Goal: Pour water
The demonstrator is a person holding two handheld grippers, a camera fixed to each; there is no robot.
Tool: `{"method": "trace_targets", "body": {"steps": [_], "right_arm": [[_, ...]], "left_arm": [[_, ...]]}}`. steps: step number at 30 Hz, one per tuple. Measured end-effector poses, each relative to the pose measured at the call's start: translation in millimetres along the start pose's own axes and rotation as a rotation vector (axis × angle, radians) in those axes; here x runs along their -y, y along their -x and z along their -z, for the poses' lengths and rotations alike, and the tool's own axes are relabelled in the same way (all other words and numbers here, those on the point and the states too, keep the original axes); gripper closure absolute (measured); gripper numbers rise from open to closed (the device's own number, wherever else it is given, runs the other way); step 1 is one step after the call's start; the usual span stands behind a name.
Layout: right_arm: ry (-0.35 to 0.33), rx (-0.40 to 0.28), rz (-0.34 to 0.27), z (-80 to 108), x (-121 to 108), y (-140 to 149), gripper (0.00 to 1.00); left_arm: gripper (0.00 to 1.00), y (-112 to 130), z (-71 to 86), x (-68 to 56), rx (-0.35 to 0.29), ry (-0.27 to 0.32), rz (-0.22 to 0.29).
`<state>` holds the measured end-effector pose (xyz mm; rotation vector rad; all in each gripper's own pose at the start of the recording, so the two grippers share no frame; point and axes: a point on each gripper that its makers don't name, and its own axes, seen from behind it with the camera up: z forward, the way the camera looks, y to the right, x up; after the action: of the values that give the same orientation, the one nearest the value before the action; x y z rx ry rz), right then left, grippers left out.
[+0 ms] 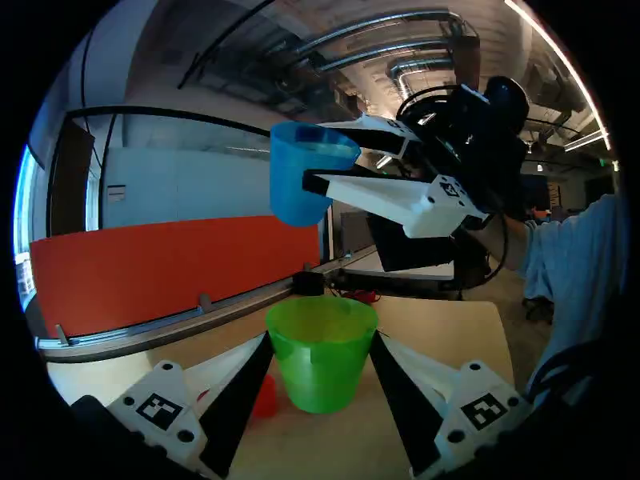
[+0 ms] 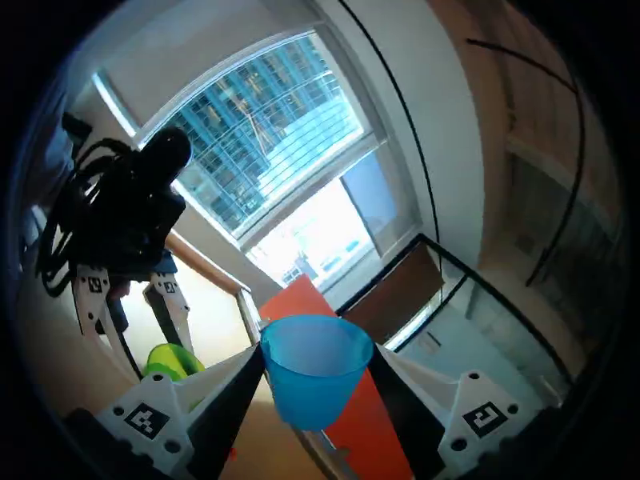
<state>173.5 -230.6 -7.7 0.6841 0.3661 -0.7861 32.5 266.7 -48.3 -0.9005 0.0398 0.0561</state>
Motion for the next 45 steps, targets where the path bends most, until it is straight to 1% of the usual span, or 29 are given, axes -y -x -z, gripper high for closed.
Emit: {"method": "trace_targets", "body": {"steps": [7,10,12,15,19,25,32,39,45], "right_arm": [[-0.010,0.017,-0.315,1.9,-1,3,0.08],[-0.029,0.026,-0.433,2.4,1,5,0.08],[-0.043,0.031,-0.495,2.9,2,6,0.08],[-0.047,0.030,-0.553,4.4,1,6,0.08],[-0.042,0.038,-0.592,7.0,-1,9,0.08],[-0.040,0.059,-0.627,13.2,-2,18,0.08],[-0.018,0.095,-0.642,25.0,-2,36,0.08],[-0.001,0.113,-0.647,37.4,-3,46,0.08],[-0.015,0.115,-0.670,40.6,4,46,0.08]], "left_arm": [[0.16,-4,-0.4,0.9,-0.002,-0.005,-0.005],[0.16,-6,-0.3,1.3,-0.002,-0.008,-0.008],[0.16,-7,-0.2,1.7,-0.002,-0.010,-0.010],[0.16,-8,-0.2,3.5,-0.003,-0.014,-0.011],[0.16,-6,0.4,7.5,0.000,-0.022,-0.009],[0.16,-5,3.8,15.1,0.006,-0.039,-0.014],[0.16,-1,12.5,25.8,0.017,-0.064,-0.014],[0.16,2,21.4,38.9,0.031,-0.095,-0.014],[0.16,2,23.5,39.3,0.036,-0.100,-0.018]]}}
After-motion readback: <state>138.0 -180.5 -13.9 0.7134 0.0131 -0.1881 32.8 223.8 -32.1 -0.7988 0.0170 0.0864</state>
